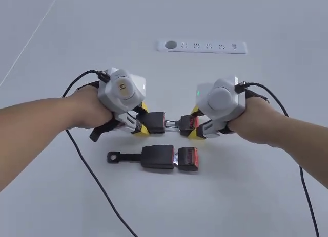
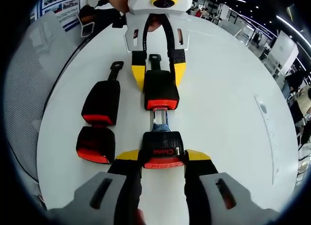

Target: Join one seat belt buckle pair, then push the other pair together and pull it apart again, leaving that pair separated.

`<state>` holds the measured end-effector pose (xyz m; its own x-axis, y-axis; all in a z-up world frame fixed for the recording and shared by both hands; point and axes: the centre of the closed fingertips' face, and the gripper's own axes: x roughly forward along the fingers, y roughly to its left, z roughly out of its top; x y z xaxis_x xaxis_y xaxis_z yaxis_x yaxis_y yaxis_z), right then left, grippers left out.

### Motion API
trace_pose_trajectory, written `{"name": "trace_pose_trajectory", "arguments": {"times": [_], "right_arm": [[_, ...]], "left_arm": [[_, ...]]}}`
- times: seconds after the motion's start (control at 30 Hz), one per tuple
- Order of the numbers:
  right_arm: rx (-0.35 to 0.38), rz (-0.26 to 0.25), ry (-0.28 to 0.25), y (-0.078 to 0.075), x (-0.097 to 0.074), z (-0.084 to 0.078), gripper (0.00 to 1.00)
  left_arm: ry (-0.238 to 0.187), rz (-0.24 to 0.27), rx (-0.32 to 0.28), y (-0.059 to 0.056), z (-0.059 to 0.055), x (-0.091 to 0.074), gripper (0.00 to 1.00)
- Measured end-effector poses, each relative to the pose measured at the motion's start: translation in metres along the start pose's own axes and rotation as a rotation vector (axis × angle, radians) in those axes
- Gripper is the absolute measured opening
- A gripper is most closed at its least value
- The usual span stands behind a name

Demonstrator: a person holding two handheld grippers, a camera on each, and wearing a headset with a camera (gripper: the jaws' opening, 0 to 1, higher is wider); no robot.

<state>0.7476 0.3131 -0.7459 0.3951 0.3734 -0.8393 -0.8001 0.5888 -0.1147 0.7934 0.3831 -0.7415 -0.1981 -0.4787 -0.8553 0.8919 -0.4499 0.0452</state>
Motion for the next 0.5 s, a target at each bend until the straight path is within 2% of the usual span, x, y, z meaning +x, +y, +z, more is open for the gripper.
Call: {"name": "trace_pose_trajectory", "arguments": {"times": [0.5], "right_arm": [[-0.02, 0.002, -0.033, -0.002, 0.005, 0.012, 0.31]], "left_arm": [[0.008, -0.009, 0.015, 0.0, 0.001, 0.0, 0.33]]}}
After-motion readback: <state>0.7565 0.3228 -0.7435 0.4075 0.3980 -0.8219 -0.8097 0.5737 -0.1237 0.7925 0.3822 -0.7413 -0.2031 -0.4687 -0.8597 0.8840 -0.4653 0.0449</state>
